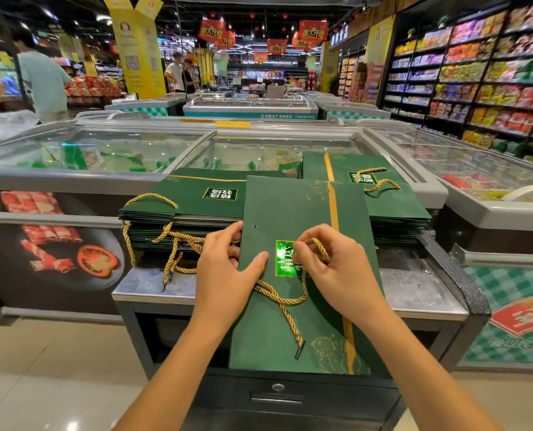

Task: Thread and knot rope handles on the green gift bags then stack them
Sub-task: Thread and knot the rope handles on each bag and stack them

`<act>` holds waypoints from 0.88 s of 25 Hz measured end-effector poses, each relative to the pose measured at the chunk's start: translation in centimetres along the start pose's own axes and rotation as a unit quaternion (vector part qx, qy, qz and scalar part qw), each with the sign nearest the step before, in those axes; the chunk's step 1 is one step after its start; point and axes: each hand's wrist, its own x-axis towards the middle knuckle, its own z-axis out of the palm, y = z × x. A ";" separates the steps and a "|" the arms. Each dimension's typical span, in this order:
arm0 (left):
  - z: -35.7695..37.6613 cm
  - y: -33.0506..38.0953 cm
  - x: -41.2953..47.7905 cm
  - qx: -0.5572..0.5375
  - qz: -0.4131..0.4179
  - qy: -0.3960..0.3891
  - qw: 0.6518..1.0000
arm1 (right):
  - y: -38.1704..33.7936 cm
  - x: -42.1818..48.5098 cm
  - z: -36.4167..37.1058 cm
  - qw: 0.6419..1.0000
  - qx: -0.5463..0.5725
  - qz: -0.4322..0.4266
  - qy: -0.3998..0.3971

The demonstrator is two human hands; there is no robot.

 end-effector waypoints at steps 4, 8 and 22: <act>-0.7 -0.3 0.5 -0.137 -0.081 -0.038 0.987 | -0.6 1.8 1.7 1.000 0.009 -0.015 -0.007; -1.2 -0.9 0.7 -0.149 -0.074 -0.045 0.985 | -0.9 3.3 3.4 0.999 -0.007 -0.042 0.033; -1.5 -1.3 0.0 -0.141 0.022 -0.060 0.988 | 0.1 3.3 5.0 0.994 -0.018 -0.086 0.063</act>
